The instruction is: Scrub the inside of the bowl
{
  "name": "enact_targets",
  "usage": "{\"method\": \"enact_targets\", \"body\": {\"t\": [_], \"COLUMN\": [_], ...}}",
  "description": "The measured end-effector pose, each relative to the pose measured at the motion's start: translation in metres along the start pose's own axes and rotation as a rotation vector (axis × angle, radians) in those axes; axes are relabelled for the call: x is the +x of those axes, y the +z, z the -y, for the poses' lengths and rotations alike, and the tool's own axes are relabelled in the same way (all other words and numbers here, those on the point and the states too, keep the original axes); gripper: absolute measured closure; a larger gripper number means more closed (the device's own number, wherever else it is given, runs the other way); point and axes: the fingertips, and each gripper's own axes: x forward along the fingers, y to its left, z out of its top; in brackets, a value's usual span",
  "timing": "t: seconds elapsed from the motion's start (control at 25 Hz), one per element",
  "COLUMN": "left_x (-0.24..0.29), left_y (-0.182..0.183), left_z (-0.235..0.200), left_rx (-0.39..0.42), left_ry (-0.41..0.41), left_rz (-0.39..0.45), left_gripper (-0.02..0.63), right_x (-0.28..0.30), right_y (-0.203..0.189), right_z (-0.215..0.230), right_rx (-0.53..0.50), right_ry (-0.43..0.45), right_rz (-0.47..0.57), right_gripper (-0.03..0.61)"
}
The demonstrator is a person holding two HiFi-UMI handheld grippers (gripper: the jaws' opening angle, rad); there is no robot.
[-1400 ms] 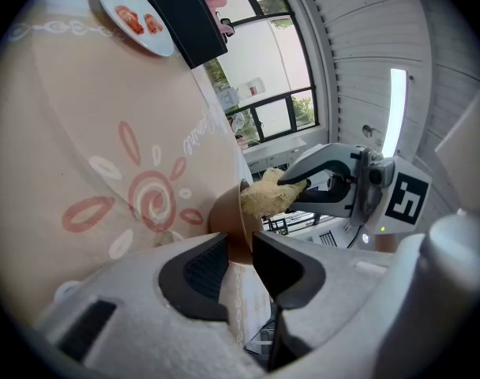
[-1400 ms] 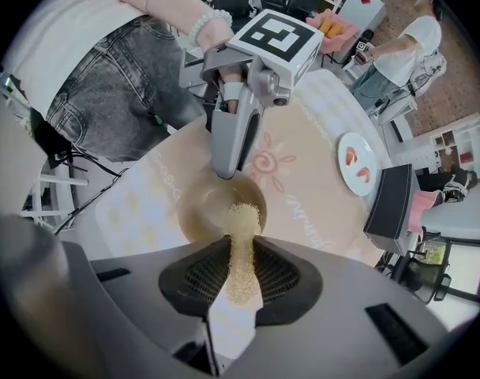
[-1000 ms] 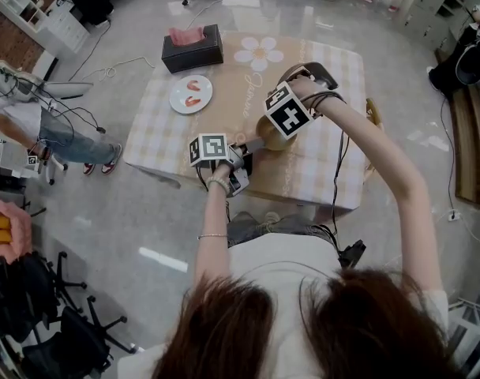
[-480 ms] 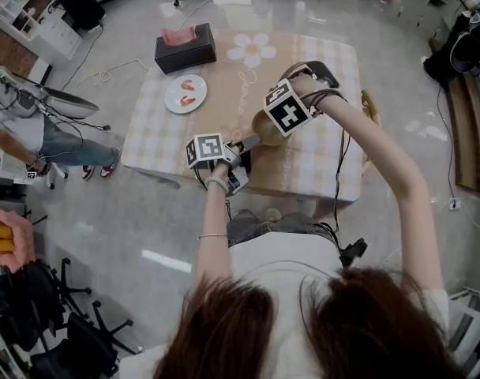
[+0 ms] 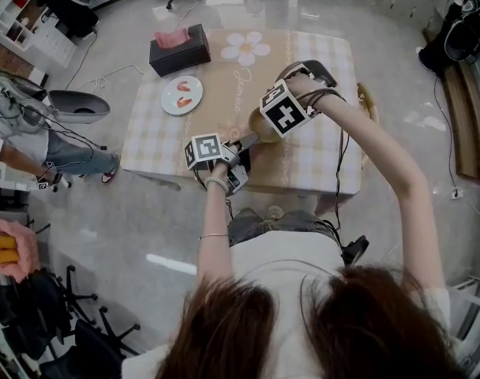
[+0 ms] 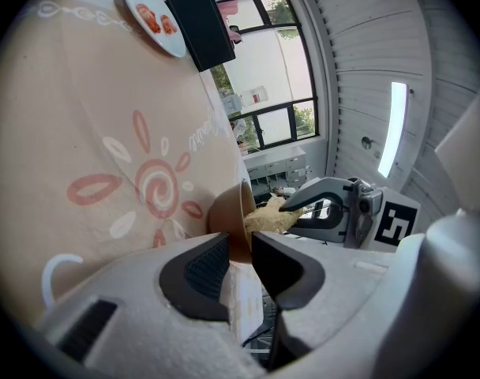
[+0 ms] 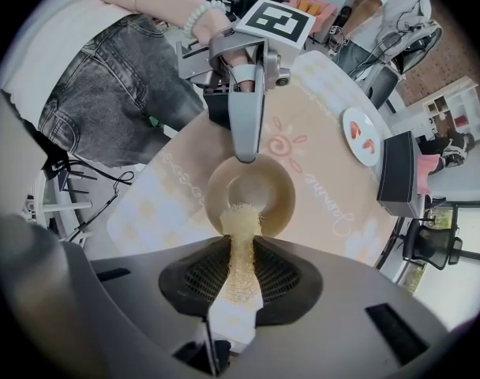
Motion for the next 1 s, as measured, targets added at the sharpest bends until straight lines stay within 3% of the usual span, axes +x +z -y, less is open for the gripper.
{"method": "enact_targets", "body": {"t": [1.0], "left_x": [-0.001], "left_y": [-0.002], "left_z": [0.001], "left_rx": [-0.021], "left_ry": [-0.017], "left_rz": [0.009], "left_gripper": [0.520], "right_x": [-0.008], "right_y": [0.020], "right_z": [-0.021], "right_rx": [0.044], "right_ry": [-0.009], "right_rz": [0.020], "right_gripper": [0.500]}}
